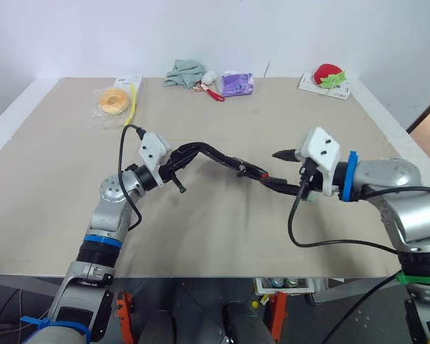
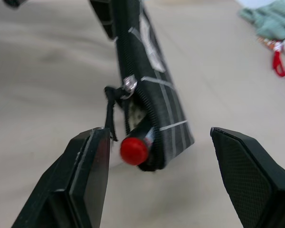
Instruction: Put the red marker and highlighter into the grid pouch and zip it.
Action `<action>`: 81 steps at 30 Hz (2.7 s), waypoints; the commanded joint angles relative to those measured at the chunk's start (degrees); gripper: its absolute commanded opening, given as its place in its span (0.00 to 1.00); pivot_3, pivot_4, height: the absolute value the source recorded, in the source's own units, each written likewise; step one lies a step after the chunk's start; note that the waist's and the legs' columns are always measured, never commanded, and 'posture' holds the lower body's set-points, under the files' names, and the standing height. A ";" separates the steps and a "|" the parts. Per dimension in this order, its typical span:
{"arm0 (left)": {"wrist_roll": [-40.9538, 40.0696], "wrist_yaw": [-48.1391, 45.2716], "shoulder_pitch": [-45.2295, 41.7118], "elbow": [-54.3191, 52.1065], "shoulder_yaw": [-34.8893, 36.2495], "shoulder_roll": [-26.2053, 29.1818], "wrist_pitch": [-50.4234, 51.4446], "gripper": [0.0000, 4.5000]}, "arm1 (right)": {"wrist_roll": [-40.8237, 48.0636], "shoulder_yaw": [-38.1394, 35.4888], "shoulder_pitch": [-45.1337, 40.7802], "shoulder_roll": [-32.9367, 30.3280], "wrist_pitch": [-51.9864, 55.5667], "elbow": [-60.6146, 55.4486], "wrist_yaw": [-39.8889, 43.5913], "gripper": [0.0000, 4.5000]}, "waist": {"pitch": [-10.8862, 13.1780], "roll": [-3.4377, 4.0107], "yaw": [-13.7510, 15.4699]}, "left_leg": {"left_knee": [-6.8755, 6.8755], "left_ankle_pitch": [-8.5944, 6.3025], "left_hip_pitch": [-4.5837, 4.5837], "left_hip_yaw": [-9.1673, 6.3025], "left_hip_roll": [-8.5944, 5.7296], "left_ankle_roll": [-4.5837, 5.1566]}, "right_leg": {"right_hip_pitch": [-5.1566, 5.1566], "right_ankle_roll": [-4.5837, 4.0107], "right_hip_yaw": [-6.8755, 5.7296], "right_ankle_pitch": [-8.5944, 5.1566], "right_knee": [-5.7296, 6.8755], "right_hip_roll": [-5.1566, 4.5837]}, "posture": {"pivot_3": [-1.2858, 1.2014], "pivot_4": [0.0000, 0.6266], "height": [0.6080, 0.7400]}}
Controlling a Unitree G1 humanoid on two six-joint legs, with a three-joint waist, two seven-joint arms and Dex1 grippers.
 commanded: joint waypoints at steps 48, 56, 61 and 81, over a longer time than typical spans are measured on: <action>-3.17 -0.18 0.58 -6.61 1.44 -1.65 4.98 0.00 | -9.36 6.50 -3.52 6.47 -6.89 6.27 -5.31 0.03 | 0.00 0.00 -0.03 | 0.00 0.01 0.01 -0.01 0.00 -0.01 | 0.00 -0.01 0.00 0.01 0.00 0.00 | 0.52 0.24 0.99; -2.79 -0.24 0.77 -6.12 1.78 -1.13 4.69 0.00 | -4.06 0.35 -1.52 5.65 -6.65 3.15 -3.48 0.16 | 0.00 0.00 0.02 | 0.00 0.01 -0.01 -0.01 0.00 -0.01 | 0.00 0.00 0.00 0.00 -0.01 -0.01 | 0.52 0.24 0.99; -2.58 0.24 0.66 -5.95 1.95 -1.16 4.79 0.00 | 1.16 -8.31 -0.73 5.80 -0.60 1.29 -6.89 0.68 | 0.00 0.00 0.03 | 0.00 0.01 -0.01 -0.02 0.00 -0.01 | 0.01 -0.01 0.00 0.01 0.00 0.00 | 0.52 0.24 0.99; -3.34 1.81 1.52 -6.33 2.09 -2.32 8.14 0.00 | -8.64 -18.14 7.25 23.87 26.97 -1.42 -45.00 0.78 | -0.01 0.01 -0.05 | -0.02 0.01 0.00 0.00 -0.01 -0.01 | 0.00 -0.02 0.04 0.02 0.01 0.01 | 0.52 0.24 0.99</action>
